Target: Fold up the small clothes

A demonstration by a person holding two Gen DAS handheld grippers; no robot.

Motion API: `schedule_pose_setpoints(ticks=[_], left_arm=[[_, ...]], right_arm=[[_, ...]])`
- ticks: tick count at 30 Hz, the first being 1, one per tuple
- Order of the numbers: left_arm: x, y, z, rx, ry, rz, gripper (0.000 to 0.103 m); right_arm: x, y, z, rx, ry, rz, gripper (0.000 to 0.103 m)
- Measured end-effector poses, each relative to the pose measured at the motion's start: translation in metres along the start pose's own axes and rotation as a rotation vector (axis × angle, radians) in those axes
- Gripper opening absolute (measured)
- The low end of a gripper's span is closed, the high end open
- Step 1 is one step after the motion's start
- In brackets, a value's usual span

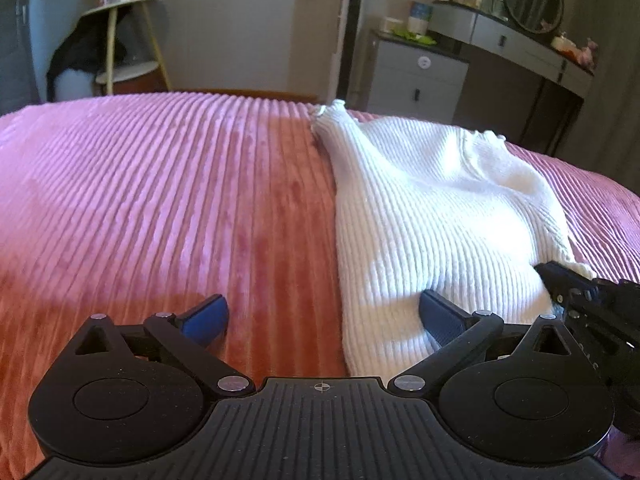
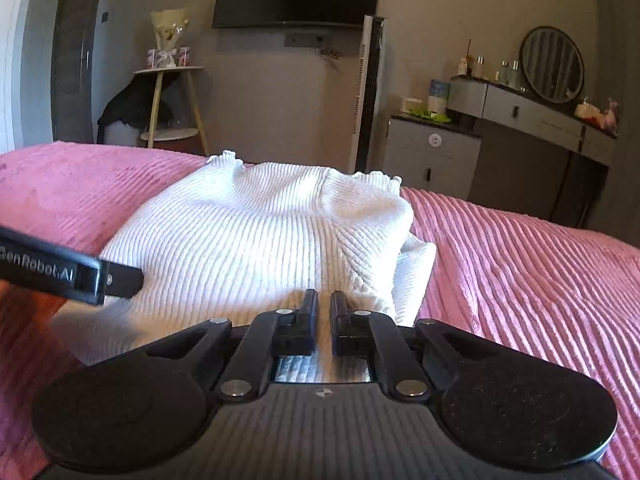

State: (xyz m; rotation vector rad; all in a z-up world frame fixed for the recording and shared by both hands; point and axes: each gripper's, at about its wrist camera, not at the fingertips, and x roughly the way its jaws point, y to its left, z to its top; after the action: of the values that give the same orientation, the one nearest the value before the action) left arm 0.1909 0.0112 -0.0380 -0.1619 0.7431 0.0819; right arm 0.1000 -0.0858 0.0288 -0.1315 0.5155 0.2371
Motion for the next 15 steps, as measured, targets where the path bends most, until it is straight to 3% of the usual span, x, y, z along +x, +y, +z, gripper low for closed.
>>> schedule_pose_setpoints(ticks=[4, 9, 10, 11, 12, 13, 15], left_arm=[[-0.019, 0.004, 0.005, -0.049, 0.092, 0.01, 0.103], [-0.052, -0.012, -0.021, 0.021, 0.138, 0.056, 0.103], [-0.058, -0.014, -0.027, 0.024, 0.148, 0.06, 0.103], [-0.066, -0.016, -0.033, 0.019, 0.159, 0.066, 0.103], [-0.074, -0.017, -0.039, 0.01, 0.168, 0.062, 0.103], [-0.08, -0.017, -0.043, 0.002, 0.177, 0.055, 0.103], [-0.094, -0.019, -0.047, -0.005, 0.179, 0.049, 0.103]], right_arm=[[-0.02, -0.007, 0.01, 0.077, 0.041, 0.012, 0.005], [-0.068, -0.005, -0.005, 0.176, 0.156, 0.016, 0.015], [-0.078, -0.005, -0.009, 0.193, 0.18, 0.025, 0.021], [-0.086, -0.005, -0.012, 0.212, 0.209, 0.032, 0.04], [-0.095, -0.006, -0.015, 0.233, 0.23, 0.046, 0.051], [-0.105, -0.008, -0.018, 0.249, 0.242, 0.066, 0.055], [-0.12, -0.01, -0.02, 0.259, 0.268, 0.07, 0.073]])
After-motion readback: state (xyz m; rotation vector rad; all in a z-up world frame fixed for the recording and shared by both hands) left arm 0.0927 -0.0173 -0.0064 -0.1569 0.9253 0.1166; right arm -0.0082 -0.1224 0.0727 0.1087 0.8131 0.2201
